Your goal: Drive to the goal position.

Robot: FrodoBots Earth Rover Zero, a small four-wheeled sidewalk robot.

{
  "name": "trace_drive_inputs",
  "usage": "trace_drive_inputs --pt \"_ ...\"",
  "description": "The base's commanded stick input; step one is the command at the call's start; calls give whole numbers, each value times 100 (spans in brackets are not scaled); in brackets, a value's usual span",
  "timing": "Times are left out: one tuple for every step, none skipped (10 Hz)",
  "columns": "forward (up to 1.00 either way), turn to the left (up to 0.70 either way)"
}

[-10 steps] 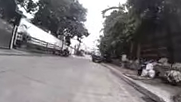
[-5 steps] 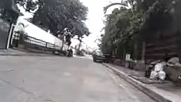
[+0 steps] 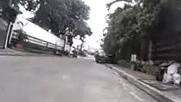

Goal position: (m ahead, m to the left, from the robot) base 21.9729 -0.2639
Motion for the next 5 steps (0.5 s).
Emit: trace_drive_inputs --pt "100 0" --pt "100 0" --pt "100 0" --pt "100 0" --pt "100 0"
